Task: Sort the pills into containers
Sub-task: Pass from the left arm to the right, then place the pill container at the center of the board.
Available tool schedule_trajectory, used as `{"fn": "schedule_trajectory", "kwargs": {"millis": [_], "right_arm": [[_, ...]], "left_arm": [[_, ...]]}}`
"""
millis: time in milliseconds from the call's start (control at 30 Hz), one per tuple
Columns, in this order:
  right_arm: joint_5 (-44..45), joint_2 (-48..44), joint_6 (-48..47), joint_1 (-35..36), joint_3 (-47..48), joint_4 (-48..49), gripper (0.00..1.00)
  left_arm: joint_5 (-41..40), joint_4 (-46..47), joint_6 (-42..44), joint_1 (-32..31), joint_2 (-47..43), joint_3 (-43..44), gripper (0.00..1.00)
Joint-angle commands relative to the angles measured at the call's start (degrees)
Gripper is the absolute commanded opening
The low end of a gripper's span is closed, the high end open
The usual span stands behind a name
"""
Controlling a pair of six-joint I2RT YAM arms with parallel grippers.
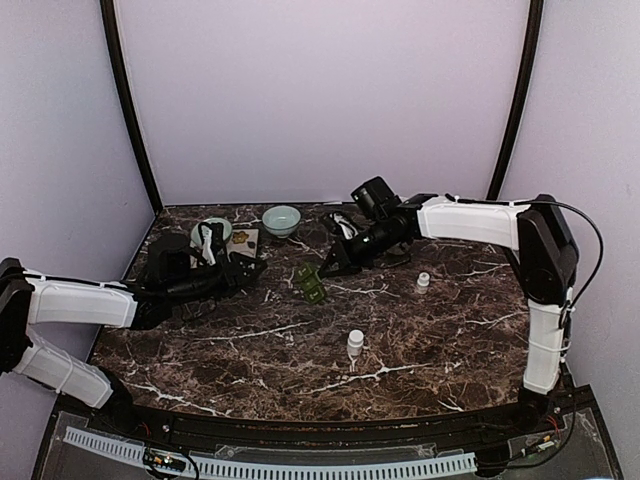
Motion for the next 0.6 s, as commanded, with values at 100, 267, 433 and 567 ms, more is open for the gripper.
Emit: {"fn": "schedule_trajectory", "kwargs": {"millis": [100, 267, 433, 567], "right_arm": [[-8.7, 4.9, -6.0, -2.6, -0.1, -3.0, 0.00], [-11.0, 8.8, -10.7, -3.0, 1.7, -8.3, 0.00], [-9.7, 10.7, -12.5, -3.8, 1.8, -9.8, 0.02], [-7.3, 12.2, -13.5, -4.5, 3.0, -11.4, 0.05]], "left_arm": [[0.3, -1.7, 1.5, 0.3, -1.3, -0.1, 0.49], [0.9, -2.0, 1.8, 0.2, -1.4, -0.3, 0.49], [1.3, -2.6, 2.5, 0.2, -1.5, -0.2, 0.48], [1.4, -2.7, 2.8, 0.2, -1.3, -0.3, 0.48]]}}
